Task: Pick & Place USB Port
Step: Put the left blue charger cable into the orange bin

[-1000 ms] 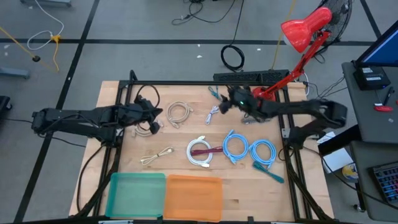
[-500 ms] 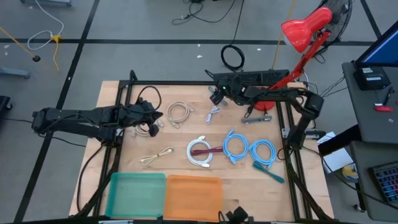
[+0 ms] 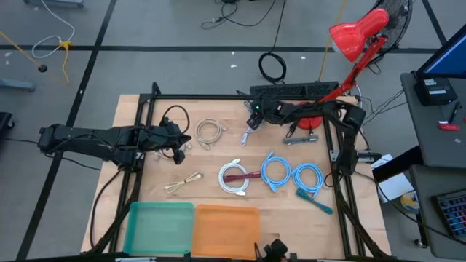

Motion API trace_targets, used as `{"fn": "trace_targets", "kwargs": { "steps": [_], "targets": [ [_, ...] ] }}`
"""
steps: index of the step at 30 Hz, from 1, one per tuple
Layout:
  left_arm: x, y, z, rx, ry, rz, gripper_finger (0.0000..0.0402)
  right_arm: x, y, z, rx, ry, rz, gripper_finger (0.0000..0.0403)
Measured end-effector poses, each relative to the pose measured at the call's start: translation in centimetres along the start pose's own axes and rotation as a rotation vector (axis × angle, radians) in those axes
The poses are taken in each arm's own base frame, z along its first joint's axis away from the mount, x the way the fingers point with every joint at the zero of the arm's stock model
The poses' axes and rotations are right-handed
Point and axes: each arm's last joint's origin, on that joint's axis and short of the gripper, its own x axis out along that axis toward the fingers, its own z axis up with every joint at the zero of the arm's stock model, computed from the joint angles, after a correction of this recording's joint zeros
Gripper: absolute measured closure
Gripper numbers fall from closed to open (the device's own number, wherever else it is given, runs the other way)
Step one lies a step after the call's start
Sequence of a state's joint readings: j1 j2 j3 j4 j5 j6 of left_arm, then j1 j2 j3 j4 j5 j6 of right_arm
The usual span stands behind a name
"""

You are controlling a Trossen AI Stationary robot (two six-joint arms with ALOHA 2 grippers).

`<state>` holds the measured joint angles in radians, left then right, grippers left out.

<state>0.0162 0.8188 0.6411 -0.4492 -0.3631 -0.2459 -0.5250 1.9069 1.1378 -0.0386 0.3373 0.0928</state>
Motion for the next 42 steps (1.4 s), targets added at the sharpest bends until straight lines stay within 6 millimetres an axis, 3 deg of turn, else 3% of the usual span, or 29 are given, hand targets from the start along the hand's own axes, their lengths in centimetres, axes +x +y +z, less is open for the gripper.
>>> {"fn": "trace_targets", "kwargs": {
  "steps": [6,12,17,24,28,32,36,42],
  "targets": [
    [0.0,0.0,0.0,0.005,0.000,0.000,0.0380,1.7,0.6,-1.2,-0.009,0.040,-0.008,0.0193],
    [0.0,0.0,0.0,0.006,0.000,0.001,0.0380,2.2,0.7,-1.5,0.006,0.051,-0.014,0.0208],
    [0.0,0.0,0.0,0.006,0.000,0.001,0.0380,1.9,0.6,-1.5,0.000,0.061,-0.028,0.0262],
    [0.0,0.0,0.0,0.007,0.002,0.001,0.0380,1.7,1.3,-1.7,-0.018,0.062,-0.017,0.0383],
    [0.0,0.0,0.0,0.007,0.003,0.001,0.0380,0.9,1.9,-1.6,-0.043,0.060,-0.017,0.0377],
    [0.0,0.0,0.0,0.007,0.003,0.001,0.0380,-1.4,2.7,-0.9,-0.077,0.021,-0.033,0.0371],
    [0.0,0.0,0.0,0.007,0.004,0.002,0.0380,-5.8,3.6,1.2,-0.105,-0.117,-0.021,0.0391],
    [0.0,0.0,-0.2,0.007,0.020,0.004,0.0380,-13.4,5.7,2.3,-0.120,-0.267,0.160,0.0386]
  ]
}}
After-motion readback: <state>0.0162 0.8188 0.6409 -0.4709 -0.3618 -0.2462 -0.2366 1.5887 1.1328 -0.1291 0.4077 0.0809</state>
